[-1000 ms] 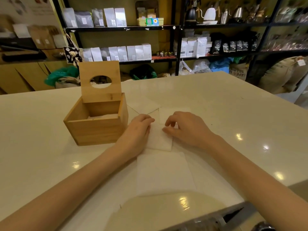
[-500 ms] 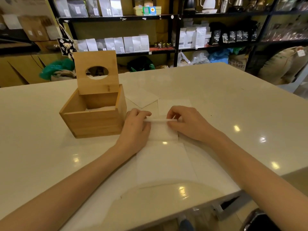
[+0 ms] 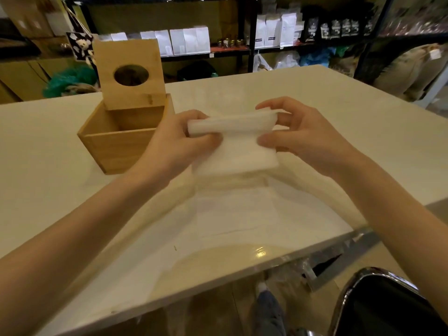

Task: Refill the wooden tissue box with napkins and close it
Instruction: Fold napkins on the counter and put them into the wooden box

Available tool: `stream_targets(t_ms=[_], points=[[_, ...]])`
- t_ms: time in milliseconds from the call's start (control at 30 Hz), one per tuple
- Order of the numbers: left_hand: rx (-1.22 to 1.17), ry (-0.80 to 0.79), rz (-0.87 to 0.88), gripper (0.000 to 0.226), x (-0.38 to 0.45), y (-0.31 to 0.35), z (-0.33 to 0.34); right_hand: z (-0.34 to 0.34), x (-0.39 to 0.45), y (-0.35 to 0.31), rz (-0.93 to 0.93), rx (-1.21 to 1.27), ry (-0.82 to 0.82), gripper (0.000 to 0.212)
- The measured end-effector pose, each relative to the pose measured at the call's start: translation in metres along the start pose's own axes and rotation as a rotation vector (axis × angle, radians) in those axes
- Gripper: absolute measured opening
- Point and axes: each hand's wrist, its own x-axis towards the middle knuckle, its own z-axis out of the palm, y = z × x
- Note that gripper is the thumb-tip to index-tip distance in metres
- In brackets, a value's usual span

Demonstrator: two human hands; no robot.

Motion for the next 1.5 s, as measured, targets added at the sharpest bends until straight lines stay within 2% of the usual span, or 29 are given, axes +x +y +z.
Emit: stream_targets(t_ms=[133, 267, 333, 467, 600, 800, 1000, 1200, 1400, 1500], points=[[-0.176, -0.211, -0.258, 0.020, -0.009, 0.001, -0.011, -0.003, -0.016, -0.002, 0.128, 0.062, -0.123, 0.041], [-0.235, -0.357, -0.379, 0.034, -0.022, -0.006, -0.017, -0.001, -0.029, 0.003, 0.198, -0.041, -0.146, 0.041], [-0.207, -0.381, -0.394, 0.032, -0.030, -0.011, -0.018, 0.003, -0.036, 0.006, 0.203, -0.078, -0.143, 0.031], [-0.110, -0.297, -0.383, 0.017, -0.036, -0.018, -0.017, 0.012, -0.045, 0.013, 0.144, -0.204, -0.120, 0.016], [0.025, -0.238, -0.313, 0.012, -0.034, -0.024, -0.013, 0.019, -0.047, 0.017, 0.062, -0.400, -0.072, 0.016], [0.182, -0.215, -0.206, 0.009, -0.033, -0.037, -0.009, 0.023, -0.047, 0.022, 0.022, -0.503, -0.082, 0.013], [0.384, -0.254, -0.158, 0.012, -0.028, -0.042, -0.009, 0.022, -0.046, 0.029, -0.036, -0.708, -0.124, 0.009], [0.575, -0.251, -0.013, 0.011, -0.008, -0.022, -0.009, 0.007, -0.024, 0.018, -0.014, -0.700, -0.230, 0.010], [0.587, -0.106, 0.221, 0.023, 0.040, -0.011, 0.015, -0.024, 0.036, 0.009, -0.112, -0.671, -0.035, 0.013], [0.639, -0.066, 0.236, 0.031, 0.069, -0.022, 0.034, -0.035, 0.068, 0.022, -0.140, -0.688, 0.046, 0.017]])
